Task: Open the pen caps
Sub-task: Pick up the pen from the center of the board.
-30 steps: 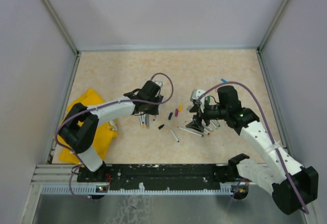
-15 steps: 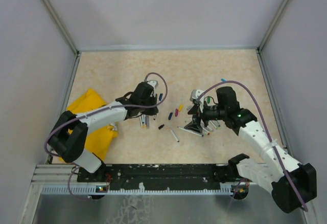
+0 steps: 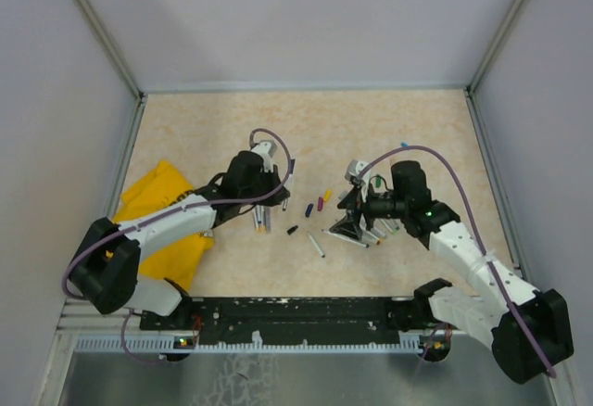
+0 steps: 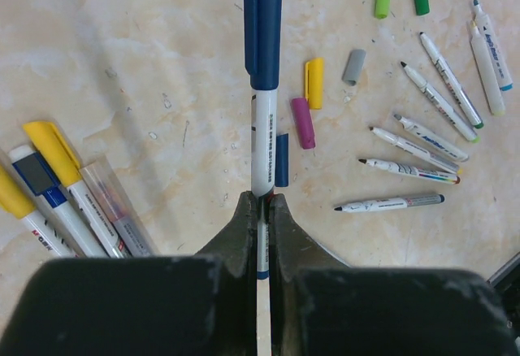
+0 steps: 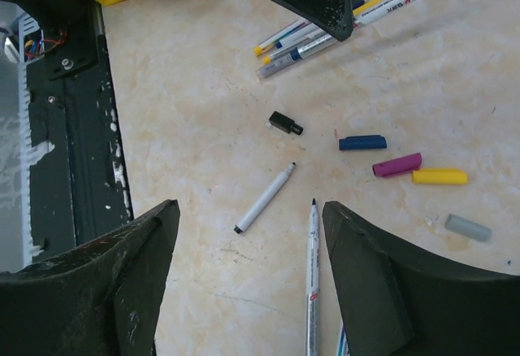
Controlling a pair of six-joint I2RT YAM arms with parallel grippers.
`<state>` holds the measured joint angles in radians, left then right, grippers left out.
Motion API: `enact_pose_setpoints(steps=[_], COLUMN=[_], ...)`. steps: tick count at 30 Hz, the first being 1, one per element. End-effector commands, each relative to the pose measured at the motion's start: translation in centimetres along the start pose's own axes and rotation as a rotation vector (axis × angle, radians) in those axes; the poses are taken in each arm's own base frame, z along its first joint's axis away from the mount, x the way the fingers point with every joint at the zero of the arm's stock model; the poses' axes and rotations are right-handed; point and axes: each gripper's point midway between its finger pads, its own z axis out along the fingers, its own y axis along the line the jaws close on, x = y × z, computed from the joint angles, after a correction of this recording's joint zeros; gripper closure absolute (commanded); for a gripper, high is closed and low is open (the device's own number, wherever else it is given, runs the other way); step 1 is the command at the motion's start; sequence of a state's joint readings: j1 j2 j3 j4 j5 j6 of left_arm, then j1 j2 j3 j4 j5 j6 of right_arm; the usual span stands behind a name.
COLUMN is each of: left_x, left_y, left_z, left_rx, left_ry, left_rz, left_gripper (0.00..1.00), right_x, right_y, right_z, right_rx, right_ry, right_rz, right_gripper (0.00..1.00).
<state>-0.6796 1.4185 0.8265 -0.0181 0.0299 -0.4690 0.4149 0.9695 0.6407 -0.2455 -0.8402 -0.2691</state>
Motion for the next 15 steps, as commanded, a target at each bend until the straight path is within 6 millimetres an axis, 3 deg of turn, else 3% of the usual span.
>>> enact_pose_setpoints(steps=[1, 15], left_x=[-1.5, -2.0], left_y=[-1.6, -3.4], left_z=[-0.6, -0.8], left_rx=[0.089, 0.203], left_ry=[-0.073, -0.117], left_rz=[-0.040, -0.097], left_gripper=[1.00, 1.00], right_x=[-2.1, -2.4], right_y=[-0.7, -1.7], right_z=[0.3, 1.0], right_rx=[0.015, 0.053], right_ry=[-0.090, -0.125], right_rz=[0.012, 0.100], right_gripper=[0.28, 0.28])
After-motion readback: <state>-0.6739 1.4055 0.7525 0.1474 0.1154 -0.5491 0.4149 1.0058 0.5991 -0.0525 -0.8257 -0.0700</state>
